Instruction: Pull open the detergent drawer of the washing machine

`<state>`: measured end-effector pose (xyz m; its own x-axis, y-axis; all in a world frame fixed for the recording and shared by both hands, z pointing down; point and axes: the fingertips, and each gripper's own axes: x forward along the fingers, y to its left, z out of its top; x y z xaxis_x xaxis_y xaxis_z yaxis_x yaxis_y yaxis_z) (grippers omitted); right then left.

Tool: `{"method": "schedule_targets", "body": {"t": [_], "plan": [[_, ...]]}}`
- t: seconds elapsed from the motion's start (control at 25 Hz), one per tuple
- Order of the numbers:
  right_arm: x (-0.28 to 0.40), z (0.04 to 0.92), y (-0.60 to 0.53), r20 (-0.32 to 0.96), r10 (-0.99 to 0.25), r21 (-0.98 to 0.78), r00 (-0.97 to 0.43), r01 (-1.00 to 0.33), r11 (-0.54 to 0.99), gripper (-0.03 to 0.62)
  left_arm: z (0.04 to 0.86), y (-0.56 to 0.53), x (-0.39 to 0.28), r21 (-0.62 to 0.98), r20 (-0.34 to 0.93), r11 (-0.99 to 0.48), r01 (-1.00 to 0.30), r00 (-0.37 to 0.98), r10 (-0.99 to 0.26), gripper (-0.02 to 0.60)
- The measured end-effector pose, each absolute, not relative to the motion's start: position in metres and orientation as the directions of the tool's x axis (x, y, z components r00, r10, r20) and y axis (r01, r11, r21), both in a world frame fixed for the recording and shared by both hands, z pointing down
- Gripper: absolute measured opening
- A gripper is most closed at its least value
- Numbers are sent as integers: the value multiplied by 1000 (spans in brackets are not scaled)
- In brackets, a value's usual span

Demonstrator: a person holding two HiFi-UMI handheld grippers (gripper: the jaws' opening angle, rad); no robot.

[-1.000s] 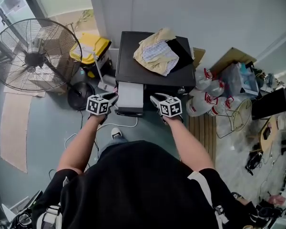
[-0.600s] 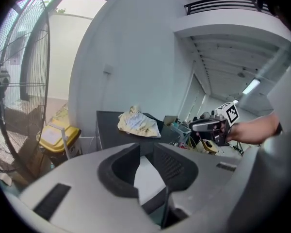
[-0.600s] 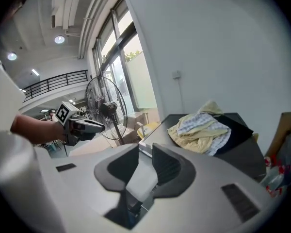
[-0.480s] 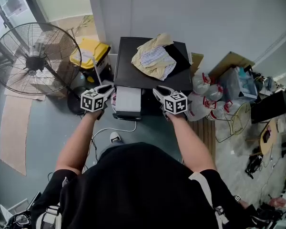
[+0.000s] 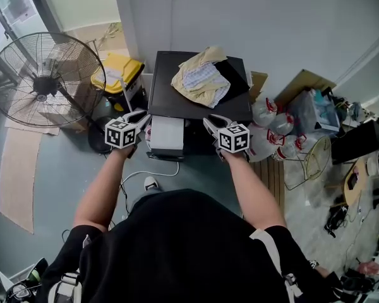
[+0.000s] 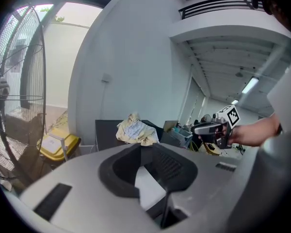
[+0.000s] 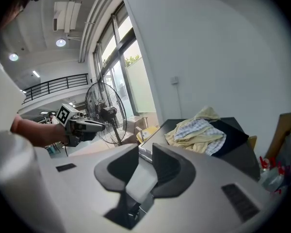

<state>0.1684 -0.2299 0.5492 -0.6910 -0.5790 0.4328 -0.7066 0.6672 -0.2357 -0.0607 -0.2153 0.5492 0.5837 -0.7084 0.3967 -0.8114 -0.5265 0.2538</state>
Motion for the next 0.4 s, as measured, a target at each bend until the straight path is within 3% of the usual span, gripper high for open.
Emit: {"method": "schedule_targets", "body": {"t": [0.4], "plan": [[175, 550, -221, 439, -581, -235, -685, -712, 662, 89, 553, -208, -62, 260, 399, -517, -815, 579, -711, 81]]}}
